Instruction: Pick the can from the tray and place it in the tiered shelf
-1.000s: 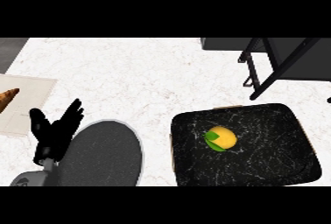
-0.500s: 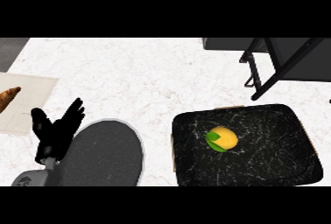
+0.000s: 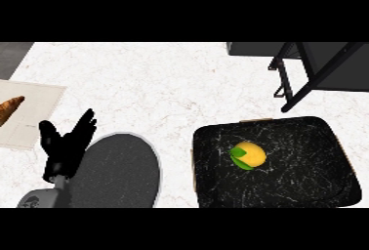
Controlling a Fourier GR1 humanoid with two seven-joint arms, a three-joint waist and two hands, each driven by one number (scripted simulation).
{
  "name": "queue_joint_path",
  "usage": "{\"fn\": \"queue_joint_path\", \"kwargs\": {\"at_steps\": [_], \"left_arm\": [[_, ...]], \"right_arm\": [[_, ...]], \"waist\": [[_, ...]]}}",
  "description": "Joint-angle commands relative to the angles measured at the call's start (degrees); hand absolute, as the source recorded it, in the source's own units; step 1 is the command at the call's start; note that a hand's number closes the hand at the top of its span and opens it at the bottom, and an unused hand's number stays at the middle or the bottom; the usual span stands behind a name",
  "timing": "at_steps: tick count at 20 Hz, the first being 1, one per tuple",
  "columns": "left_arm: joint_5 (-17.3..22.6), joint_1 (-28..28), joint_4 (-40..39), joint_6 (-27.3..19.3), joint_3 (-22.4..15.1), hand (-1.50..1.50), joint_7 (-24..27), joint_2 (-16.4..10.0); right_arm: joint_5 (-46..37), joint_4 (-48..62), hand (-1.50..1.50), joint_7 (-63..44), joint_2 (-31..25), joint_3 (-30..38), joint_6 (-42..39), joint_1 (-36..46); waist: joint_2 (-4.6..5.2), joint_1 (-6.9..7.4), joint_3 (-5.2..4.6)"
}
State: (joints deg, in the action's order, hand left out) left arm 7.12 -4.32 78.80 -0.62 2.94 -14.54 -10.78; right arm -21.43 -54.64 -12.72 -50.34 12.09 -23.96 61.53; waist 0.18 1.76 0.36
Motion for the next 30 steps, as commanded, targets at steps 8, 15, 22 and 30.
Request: {"fn": "queue_joint_path", "kwargs": {"at_steps": [8,15,22,30], "left_arm": [[-1.10,1.99,-1.00,-0.44,-1.08,0.00,-2.36,1.39],[-1.51,1.16,-3.39,-0.08,-0.58,0.00,0.70,2.06],[-1.27,0.26,-2.98,0.74,-0.14,0.00,-0.50,1.35],[0.61,-1.59,-2.88,1.95,1.90,0.00,-4.52,-0.74]], "right_arm": [[-7.86,17.50,1.50,11.75,2.80,-2.14,9.13,6.59],[-8.59,24.82,1.50,19.83,1.56,-1.19,8.48,9.49],[-13.22,29.00,1.50,21.79,1.06,-3.67,10.00,12.01],[-2.28,33.05,-1.50,13.20,1.91,8.71,12.31,15.92]], "waist": [[0.35,0.11,-0.35],[0.40,-0.07,-0.36],[0.57,0.16,-0.36],[0.41,-0.42,-0.35]]}}
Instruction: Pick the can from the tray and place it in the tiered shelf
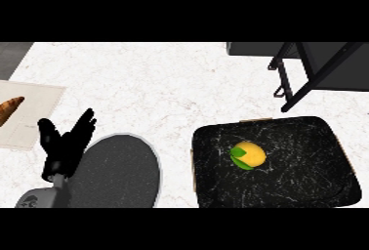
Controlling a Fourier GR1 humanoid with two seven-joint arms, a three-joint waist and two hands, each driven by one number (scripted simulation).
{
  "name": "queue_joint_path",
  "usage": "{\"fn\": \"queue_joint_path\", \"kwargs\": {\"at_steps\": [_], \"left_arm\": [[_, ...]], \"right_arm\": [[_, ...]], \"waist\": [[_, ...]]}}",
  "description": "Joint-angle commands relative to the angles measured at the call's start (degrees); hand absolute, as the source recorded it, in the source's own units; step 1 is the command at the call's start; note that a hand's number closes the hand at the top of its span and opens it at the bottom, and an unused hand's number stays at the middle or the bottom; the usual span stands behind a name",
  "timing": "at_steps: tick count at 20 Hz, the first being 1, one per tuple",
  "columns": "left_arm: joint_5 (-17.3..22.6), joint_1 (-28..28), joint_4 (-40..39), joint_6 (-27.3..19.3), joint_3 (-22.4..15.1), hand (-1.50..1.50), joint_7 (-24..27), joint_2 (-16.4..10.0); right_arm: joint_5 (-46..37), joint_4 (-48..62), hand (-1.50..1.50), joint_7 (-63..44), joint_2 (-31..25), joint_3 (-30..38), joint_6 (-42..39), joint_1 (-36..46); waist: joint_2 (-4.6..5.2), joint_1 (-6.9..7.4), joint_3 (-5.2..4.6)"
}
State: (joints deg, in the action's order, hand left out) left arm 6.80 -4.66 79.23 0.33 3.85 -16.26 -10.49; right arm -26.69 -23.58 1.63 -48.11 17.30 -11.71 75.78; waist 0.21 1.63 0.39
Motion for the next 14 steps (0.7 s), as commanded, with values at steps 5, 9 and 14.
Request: {"fn": "queue_joint_path", "kwargs": {"at_steps": [5,9,14], "left_arm": [[1.11,-1.04,-3.79,1.10,2.27,0.00,-0.76,-1.50],[1.51,1.93,-0.93,2.27,0.89,0.00,-0.88,-0.68],[-0.25,1.59,-2.84,1.37,0.14,0.00,0.95,0.23]], "right_arm": [[8.41,4.53,-1.50,-5.28,-1.17,9.03,-1.19,5.49],[12.01,5.81,-1.50,-7.78,-4.11,13.35,0.41,6.89],[11.24,5.26,-1.50,-7.34,-8.07,14.40,8.61,5.38]], "waist": [[0.45,-0.06,-0.40],[0.34,0.29,-0.37],[0.59,0.07,-0.39]]}}
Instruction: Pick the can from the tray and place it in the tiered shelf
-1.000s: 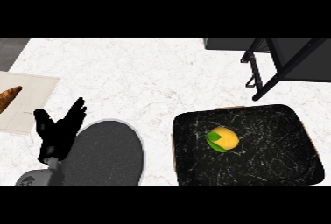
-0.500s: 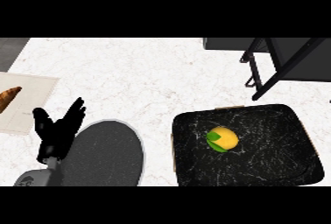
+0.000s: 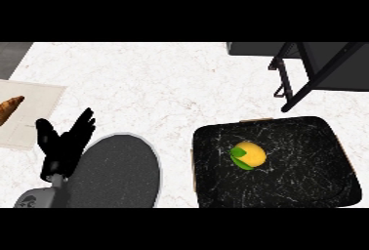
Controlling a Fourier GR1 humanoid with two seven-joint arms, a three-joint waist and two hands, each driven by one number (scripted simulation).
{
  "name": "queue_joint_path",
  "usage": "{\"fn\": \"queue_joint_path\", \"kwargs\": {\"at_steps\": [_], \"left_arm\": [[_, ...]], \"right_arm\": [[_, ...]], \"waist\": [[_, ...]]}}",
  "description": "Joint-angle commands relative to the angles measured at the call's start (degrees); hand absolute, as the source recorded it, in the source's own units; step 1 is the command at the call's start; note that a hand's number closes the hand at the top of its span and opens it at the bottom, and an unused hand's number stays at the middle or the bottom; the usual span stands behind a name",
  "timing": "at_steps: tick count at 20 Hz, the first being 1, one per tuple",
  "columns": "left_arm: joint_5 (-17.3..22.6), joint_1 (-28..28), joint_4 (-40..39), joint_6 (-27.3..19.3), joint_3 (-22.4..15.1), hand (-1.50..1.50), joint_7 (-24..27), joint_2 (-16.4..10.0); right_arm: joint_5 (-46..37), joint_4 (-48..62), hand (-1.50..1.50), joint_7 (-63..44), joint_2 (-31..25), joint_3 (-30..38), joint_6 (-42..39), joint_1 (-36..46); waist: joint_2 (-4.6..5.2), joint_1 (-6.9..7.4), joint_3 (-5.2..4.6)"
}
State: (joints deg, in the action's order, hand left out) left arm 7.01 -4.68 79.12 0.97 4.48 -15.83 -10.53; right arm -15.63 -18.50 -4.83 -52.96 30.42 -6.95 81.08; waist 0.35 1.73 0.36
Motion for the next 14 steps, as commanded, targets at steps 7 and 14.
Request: {"fn": "queue_joint_path", "kwargs": {"at_steps": [7,14], "left_arm": [[0.24,0.66,-1.55,0.14,-0.09,0.00,-1.41,0.73],[-1.02,1.61,0.64,-0.88,-1.29,0.00,-2.38,1.42]], "right_arm": [[2.14,3.99,-1.50,-1.77,-11.83,5.90,8.27,-2.86],[6.33,8.15,-1.50,1.09,-18.74,10.49,-0.71,-10.07]], "waist": [[0.80,0.36,-0.23],[0.64,0.09,-0.06]]}}
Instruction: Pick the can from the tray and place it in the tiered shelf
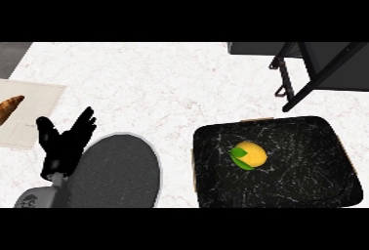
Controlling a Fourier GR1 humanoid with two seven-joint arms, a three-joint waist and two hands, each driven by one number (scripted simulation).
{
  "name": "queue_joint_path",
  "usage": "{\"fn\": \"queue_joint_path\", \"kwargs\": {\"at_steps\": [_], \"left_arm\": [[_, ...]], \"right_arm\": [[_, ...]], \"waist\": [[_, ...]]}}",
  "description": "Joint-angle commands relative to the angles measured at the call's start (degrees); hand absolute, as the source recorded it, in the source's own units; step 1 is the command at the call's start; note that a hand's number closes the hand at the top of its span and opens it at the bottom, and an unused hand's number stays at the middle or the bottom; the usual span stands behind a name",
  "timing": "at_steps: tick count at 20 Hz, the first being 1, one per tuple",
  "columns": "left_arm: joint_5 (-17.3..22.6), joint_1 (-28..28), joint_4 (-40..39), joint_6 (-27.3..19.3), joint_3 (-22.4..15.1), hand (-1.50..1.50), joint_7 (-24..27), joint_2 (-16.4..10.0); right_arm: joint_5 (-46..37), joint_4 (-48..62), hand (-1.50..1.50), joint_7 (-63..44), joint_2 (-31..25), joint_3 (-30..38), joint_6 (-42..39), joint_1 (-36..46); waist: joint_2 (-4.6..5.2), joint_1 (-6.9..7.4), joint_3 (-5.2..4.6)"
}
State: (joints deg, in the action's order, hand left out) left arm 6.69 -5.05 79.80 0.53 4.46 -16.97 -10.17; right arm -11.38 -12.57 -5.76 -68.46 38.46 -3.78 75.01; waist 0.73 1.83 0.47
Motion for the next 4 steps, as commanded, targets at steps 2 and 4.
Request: {"fn": "queue_joint_path", "kwargs": {"at_steps": [2,4], "left_arm": [[-0.39,3.26,-2.16,0.84,-0.54,0.00,1.63,0.67],[-1.13,0.90,-3.34,-0.68,-1.37,0.00,1.20,2.30]], "right_arm": [[2.52,2.48,-1.50,2.98,-4.65,2.79,-7.00,-5.50],[3.12,2.57,-1.50,1.64,-7.75,3.40,-9.99,-5.27]], "waist": [[0.34,-0.02,-0.20],[0.46,-0.58,-0.19]]}}
